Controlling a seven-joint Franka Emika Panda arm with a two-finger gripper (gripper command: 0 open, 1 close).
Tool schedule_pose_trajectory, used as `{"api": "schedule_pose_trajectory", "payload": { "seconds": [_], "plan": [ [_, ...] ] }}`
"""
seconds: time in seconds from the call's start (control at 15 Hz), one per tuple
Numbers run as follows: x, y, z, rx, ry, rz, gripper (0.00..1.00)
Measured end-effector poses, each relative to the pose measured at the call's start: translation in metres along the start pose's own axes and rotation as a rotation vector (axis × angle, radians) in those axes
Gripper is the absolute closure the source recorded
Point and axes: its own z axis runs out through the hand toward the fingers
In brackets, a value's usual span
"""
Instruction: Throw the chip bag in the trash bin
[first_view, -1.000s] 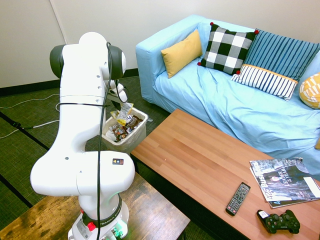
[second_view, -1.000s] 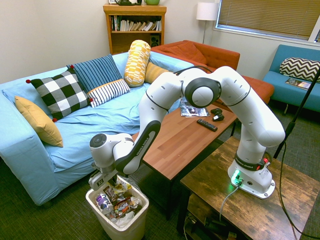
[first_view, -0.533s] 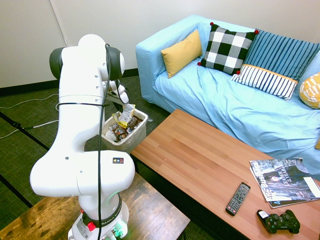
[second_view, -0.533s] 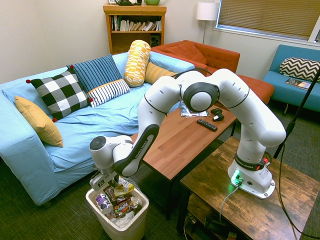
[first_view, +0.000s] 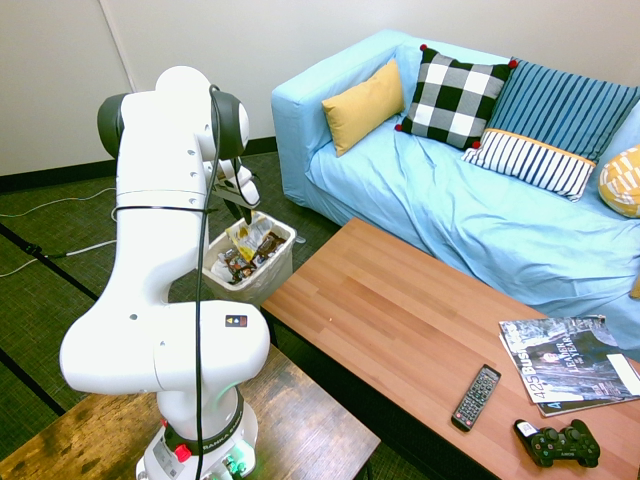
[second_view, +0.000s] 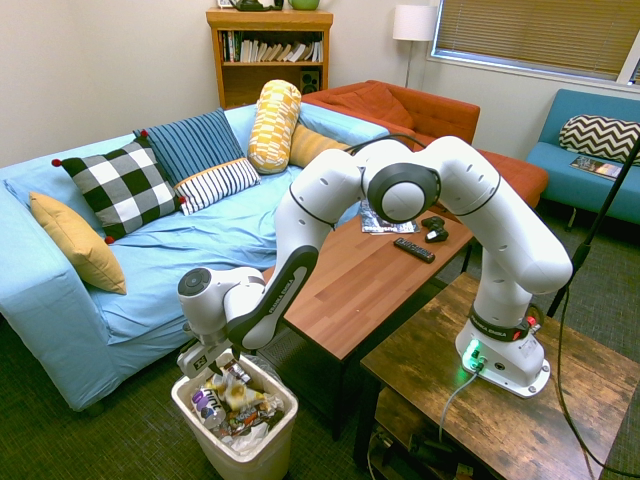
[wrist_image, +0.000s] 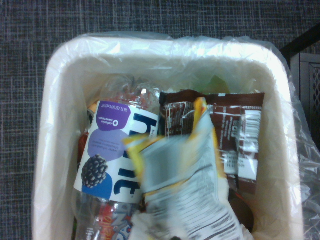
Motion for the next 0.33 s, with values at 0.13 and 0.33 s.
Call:
{"api": "schedule_pose_trajectory", "payload": {
  "seconds": [0.13, 0.33],
  "plan": [
    [0.0007, -0.0003, -0.0015, 0.000, 0.000, 0.003, 0.00],
    [0.0014, -0.0008, -0.0030, 0.001, -0.005, 0.005, 0.00]
  ]
}}
